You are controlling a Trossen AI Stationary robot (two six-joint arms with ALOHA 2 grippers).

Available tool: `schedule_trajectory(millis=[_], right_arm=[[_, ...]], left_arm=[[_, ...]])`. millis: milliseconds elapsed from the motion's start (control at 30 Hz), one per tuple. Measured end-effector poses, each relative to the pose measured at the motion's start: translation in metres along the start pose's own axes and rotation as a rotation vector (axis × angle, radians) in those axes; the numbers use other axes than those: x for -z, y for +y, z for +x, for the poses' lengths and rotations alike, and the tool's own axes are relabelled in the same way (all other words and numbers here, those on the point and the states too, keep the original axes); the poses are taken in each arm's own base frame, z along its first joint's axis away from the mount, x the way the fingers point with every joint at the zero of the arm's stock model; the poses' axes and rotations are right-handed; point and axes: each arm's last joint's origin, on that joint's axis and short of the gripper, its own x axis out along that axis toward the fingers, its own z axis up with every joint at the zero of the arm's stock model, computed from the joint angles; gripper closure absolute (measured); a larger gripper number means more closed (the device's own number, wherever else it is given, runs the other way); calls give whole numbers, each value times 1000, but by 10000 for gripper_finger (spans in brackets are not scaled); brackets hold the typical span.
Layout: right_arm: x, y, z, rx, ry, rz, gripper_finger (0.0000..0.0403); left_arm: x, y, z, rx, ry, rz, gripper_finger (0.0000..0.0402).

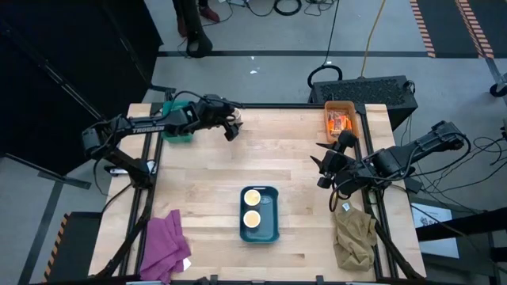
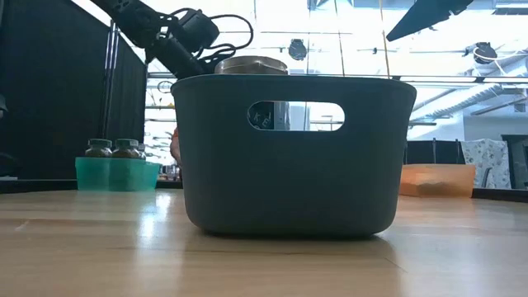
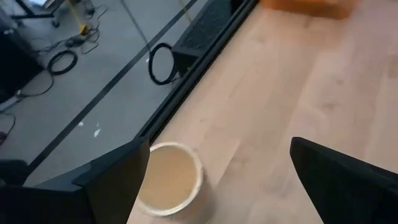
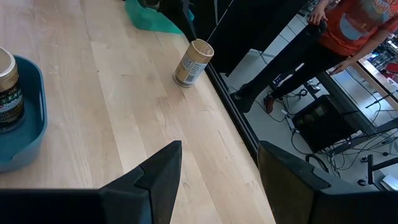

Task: Sort spices by type
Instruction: Put the gold seasoning bottle into the blue bin

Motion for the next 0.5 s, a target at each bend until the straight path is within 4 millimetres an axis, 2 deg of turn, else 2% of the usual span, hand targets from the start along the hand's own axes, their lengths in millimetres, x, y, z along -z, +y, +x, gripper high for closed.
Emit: schedule_trajectory(millis=[300, 500], right_arm=[[0, 0, 0, 0, 0, 0, 209], [0, 0, 0, 0, 0, 0, 209]], left_arm=[[3, 13, 2, 20, 9, -18, 10], [10, 11, 15, 42, 43, -18, 10]])
